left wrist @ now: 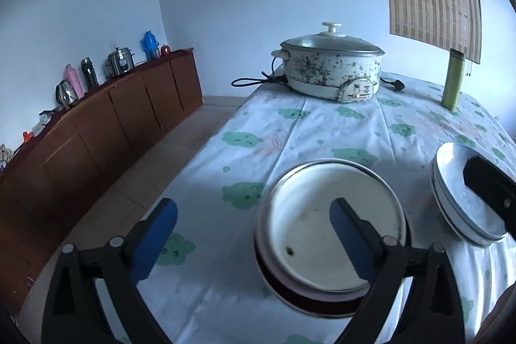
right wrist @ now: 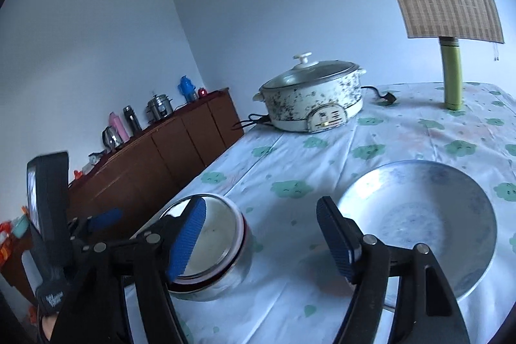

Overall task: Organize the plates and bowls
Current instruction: 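Move both tools to opposite sides of the steel bowl stack's rim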

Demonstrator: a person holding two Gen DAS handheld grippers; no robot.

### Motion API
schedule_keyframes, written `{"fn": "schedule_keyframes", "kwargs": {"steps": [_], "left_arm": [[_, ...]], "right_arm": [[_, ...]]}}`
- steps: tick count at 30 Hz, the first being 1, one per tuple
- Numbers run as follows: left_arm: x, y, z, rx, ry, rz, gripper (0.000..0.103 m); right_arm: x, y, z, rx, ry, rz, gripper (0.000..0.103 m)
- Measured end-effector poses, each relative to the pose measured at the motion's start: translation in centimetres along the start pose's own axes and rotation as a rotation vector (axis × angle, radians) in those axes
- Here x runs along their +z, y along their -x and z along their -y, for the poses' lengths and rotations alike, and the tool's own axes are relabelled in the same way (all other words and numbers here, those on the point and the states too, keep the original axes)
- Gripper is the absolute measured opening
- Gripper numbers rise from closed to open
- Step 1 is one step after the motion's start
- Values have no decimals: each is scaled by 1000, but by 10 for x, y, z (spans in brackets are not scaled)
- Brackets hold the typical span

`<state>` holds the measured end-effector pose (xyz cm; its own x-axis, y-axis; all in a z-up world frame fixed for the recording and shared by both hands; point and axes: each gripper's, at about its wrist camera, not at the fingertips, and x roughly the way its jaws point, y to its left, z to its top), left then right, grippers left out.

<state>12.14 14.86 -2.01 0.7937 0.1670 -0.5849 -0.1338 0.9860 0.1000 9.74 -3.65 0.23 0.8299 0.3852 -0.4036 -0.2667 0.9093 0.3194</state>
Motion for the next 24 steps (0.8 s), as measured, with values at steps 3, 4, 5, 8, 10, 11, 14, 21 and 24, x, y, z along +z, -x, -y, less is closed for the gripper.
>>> {"fn": "schedule_keyframes", "kwargs": {"steps": [3,4,5,8,10,11,14,21,24], "left_arm": [[-2,3,4,-14,-1,-1,97],[-3,4,5,-20,0,-2,97],[-3,4,6,-25,3,-4,97],[-4,5,10,-34,5,-6,97],[-4,4,12,-39,2,-12,97],[-4,3,12,-40,2,-15,97],[-5,1,6,-53,24,-28,97],[-5,-5,-26,-56,113,-48,97],[-9,-5,-31,-36,125,-37,97]], "right_arm": [[-3,1,3,-4,-9,-10,73],[-4,1,4,-9,-8,-17,73],[-6,1,5,-11,-9,-25,73],[-9,3,5,-9,-8,-35,73],[-9,2,4,-16,2,-50,73],[-9,-1,4,-14,5,-58,73],[-11,-5,5,-7,9,-84,73],[-10,-7,-1,49,21,-124,73],[-11,-5,-6,38,45,-110,73]]}}
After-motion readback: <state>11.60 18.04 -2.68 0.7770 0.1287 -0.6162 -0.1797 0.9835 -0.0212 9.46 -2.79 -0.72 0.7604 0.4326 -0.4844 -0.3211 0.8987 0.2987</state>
